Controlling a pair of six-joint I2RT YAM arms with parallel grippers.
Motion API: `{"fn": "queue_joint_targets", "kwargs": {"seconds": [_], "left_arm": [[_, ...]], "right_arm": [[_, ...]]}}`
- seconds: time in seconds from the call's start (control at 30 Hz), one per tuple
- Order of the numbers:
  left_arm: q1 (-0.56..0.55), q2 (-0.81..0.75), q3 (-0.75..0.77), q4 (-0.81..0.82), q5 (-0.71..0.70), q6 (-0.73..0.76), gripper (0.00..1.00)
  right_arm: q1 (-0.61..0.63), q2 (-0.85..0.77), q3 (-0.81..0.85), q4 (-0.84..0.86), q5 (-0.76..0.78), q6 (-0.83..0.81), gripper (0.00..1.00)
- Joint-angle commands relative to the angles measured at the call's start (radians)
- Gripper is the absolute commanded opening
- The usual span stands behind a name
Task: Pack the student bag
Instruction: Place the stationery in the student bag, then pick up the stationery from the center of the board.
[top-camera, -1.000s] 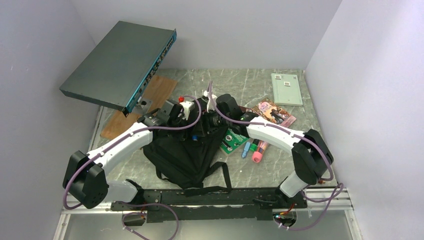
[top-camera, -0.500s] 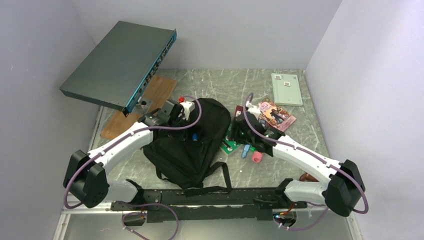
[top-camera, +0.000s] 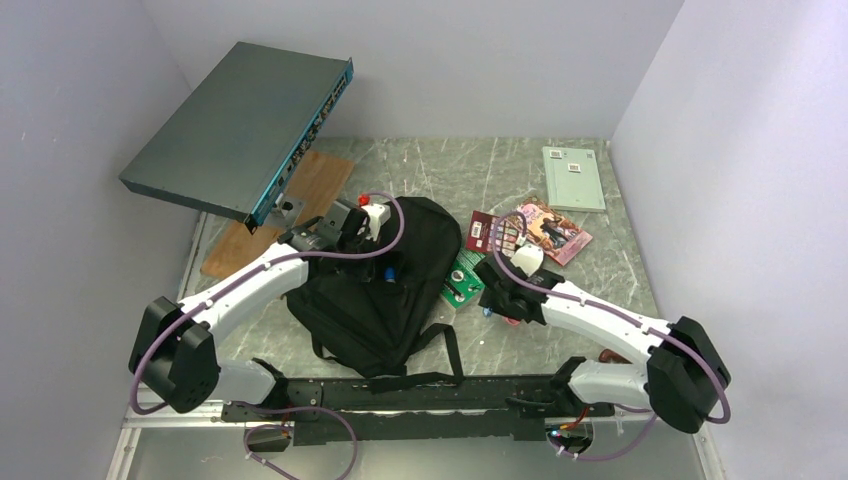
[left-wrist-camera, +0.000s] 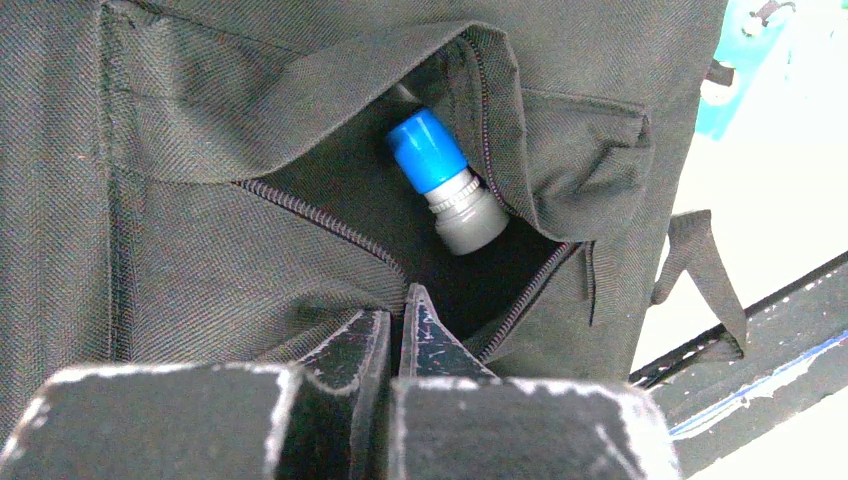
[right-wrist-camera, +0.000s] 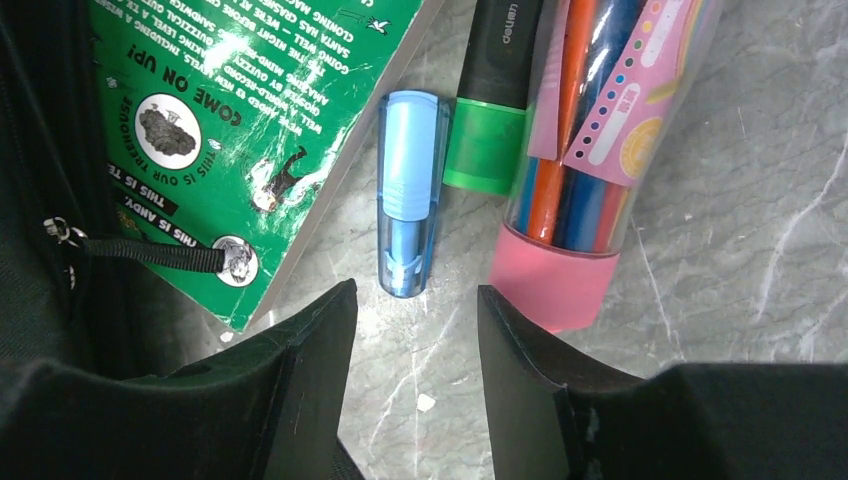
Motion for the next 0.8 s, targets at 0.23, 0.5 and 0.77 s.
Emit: {"fn": "queue_joint_targets", "kwargs": {"seconds": [0.23, 0.5, 0.77], "left_arm": [[-0.004, 0.049, 0.09, -0.006, 0.028, 0.014, 0.0], [-0.005, 0.062, 0.095, -0.036, -0.019, 0.041, 0.0], [-0.007, 0.039, 0.066, -0.023, -0.063, 0.055, 0.0]], "right_arm": [[0.0, 0.135, 0.03, 0.096, 0.021, -0.007, 0.5], [0.0, 0.186, 0.023, 0.144, 0.013, -0.03, 0.5], [0.0, 0.219, 0.027, 0.106, 0.008, -0.003, 0.45]]}}
